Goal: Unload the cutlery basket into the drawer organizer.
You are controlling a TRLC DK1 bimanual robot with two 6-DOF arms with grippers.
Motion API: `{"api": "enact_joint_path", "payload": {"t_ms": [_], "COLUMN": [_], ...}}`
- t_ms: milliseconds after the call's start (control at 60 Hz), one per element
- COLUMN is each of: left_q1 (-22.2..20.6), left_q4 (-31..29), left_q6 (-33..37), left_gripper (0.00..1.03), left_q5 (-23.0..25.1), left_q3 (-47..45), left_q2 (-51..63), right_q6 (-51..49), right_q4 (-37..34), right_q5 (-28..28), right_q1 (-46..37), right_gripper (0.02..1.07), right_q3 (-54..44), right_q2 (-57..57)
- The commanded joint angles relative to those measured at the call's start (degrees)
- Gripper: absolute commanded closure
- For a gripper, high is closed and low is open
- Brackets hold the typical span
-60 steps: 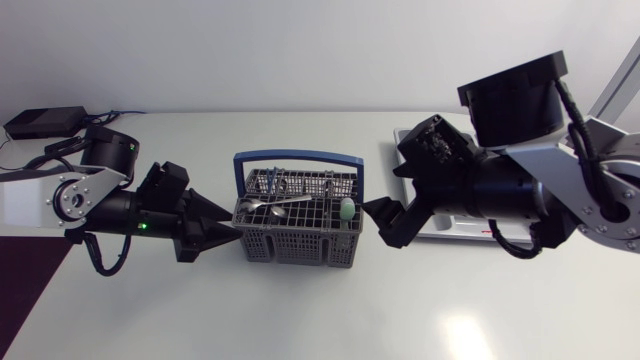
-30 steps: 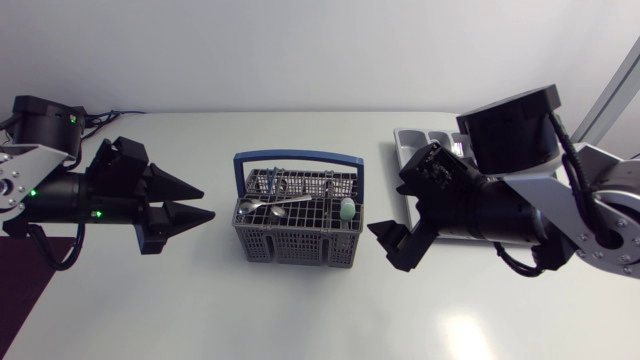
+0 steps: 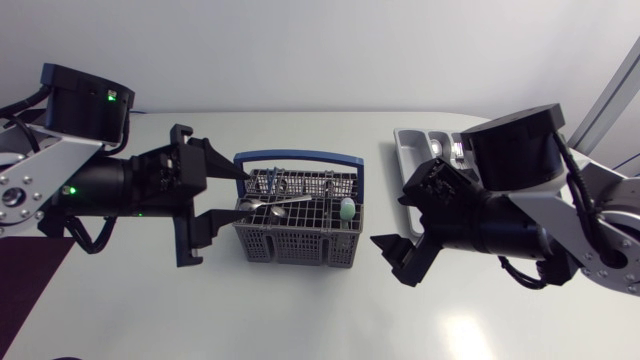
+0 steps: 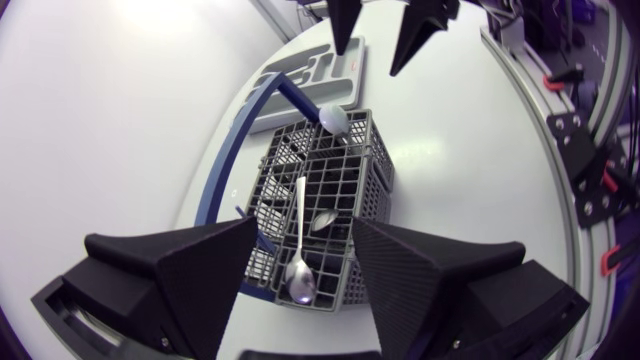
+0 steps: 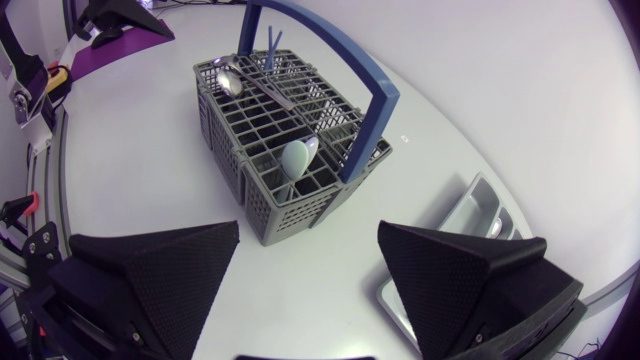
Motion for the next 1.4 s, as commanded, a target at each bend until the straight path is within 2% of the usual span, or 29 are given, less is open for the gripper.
{"api": "enact_joint_path", "payload": {"t_ms": [0, 100, 250, 467, 617, 667, 767, 883, 1117, 1217, 1383], "left_q1": [-4.26, -8.39, -10.59, -10.32, -10.50, -10.67, -10.67, -10.76, -10.59, -10.59, -10.76], "left_q4": [1.15, 1.85, 1.94, 2.46, 3.43, 3.87, 5.72, 6.33, 8.27, 9.23, 10.55], "left_q6": [9.61, 16.90, 24.11, 30.00, 31.58, 32.19, 33.16, 33.42, 34.48, 34.65, 34.65], "left_gripper": [0.29, 0.29, 0.29, 0.29, 0.30, 0.37, 0.44, 0.45, 0.66, 0.68, 0.76], "left_q5": [-3.97, -10.30, -14.61, -16.27, -17.86, -18.03, -18.74, -18.74, -18.74, -18.74, -18.74], "left_q3": [-2.27, -2.71, -2.62, -1.48, 0.36, 0.72, 1.24, 2.03, 2.65, 2.56, 2.21], "left_q2": [-0.94, 0.55, 3.46, 6.80, 9.52, 10.31, 11.37, 12.42, 14.35, 14.71, 14.88], "right_q6": [-1.24, -1.68, -2.56, -3.35, -4.14, -4.32, -4.67, -5.11, -5.29, -5.37, -5.81], "right_q4": [0.08, 0.08, 0.25, 1.04, 1.48, 1.66, 1.92, 2.62, 4.03, 4.21, 4.12], "right_q5": [-0.53, -0.70, -1.41, -3.78, -4.31, -5.19, -5.54, -6.24, -7.12, -7.65, -8.00], "right_q1": [-0.27, -0.45, -1.33, -3.61, -4.76, -5.37, -5.99, -6.78, -7.74, -8.36, -8.97], "right_gripper": [0.07, 0.07, 0.07, 0.07, 0.07, 0.07, 0.07, 0.07, 0.07, 0.07, 0.07], "right_q3": [-1.96, -2.31, -2.57, -2.66, -2.66, -2.66, -2.75, -3.01, -3.80, -3.80, -4.24], "right_q2": [-0.50, -0.50, -0.23, 1.00, 1.61, 1.96, 2.40, 2.84, 4.16, 4.25, 4.25]}}
